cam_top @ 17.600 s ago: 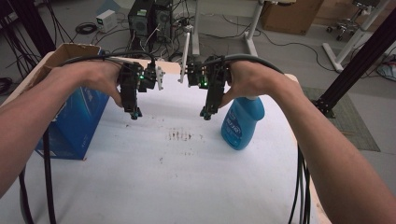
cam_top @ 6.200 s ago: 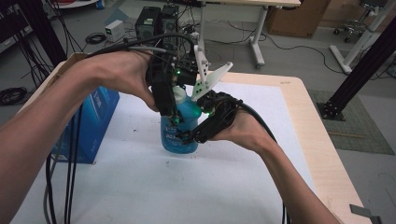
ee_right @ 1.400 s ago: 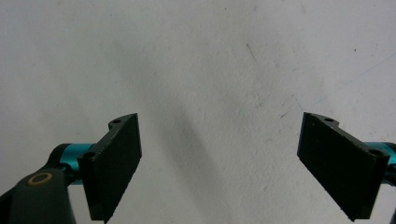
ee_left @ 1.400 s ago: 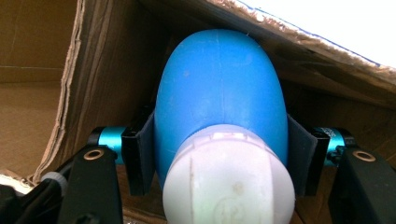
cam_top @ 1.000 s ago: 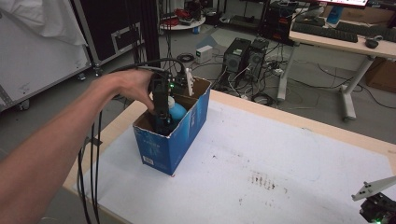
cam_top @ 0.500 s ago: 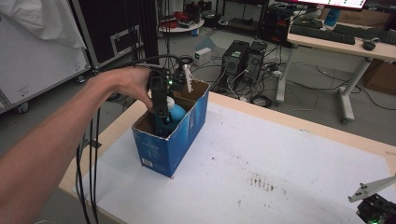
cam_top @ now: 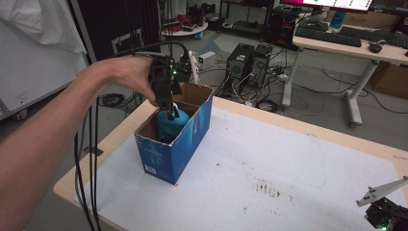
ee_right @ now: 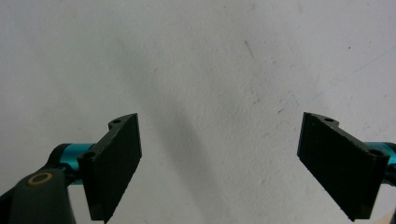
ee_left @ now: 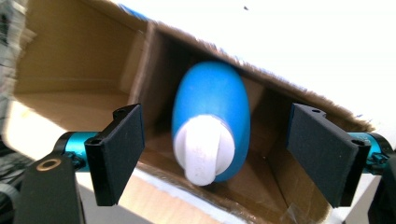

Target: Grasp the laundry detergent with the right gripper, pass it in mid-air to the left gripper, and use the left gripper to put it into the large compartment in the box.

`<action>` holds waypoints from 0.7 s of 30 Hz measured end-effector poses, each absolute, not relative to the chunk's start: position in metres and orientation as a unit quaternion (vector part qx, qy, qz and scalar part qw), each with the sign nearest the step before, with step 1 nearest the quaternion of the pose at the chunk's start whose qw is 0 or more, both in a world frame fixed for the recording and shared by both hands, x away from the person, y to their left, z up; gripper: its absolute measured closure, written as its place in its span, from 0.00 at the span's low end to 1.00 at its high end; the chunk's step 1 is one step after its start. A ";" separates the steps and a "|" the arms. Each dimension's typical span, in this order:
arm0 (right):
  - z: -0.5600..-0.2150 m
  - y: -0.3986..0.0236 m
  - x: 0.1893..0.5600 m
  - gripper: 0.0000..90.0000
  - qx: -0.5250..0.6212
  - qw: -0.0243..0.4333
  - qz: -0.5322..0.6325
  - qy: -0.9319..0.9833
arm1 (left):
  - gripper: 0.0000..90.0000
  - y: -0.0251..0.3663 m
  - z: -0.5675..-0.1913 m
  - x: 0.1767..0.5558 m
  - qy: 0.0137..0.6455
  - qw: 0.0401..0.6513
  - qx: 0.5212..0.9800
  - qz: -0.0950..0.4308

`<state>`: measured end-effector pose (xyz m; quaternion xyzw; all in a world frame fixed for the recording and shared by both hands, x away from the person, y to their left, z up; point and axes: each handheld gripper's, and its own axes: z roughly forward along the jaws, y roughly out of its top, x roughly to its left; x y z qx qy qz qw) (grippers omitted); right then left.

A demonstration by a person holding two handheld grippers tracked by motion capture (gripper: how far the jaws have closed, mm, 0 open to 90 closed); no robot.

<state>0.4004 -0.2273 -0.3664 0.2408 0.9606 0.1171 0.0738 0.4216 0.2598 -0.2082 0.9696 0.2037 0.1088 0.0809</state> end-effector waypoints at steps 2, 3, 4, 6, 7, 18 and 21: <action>-0.366 -0.227 0.400 0.14 0.241 0.075 0.118 0.960 | 0.22 0.253 -0.199 0.419 0.195 0.083 0.970 0.115; -0.365 -0.226 0.400 0.14 0.238 0.075 0.119 0.961 | 0.22 0.249 -0.195 0.418 0.191 0.086 0.970 0.120; -0.364 -0.226 0.400 0.14 0.241 0.076 0.118 0.960 | 0.22 0.245 -0.191 0.418 0.186 0.089 0.971 0.123; -0.364 -0.227 0.400 0.14 0.238 0.076 0.120 0.961 | 0.22 0.236 -0.185 0.416 0.173 0.088 0.973 0.126; -0.363 -0.227 0.399 0.14 0.240 0.076 0.120 0.960 | 0.22 0.231 -0.183 0.416 0.168 0.088 0.974 0.126; -0.360 -0.226 0.397 0.14 0.240 0.080 0.123 0.960 | 0.18 0.158 -0.180 0.415 0.095 0.108 0.982 0.123; -0.359 -0.225 0.397 0.14 0.240 0.080 0.123 0.960 | 0.14 0.135 -0.192 0.416 0.073 0.090 0.987 0.114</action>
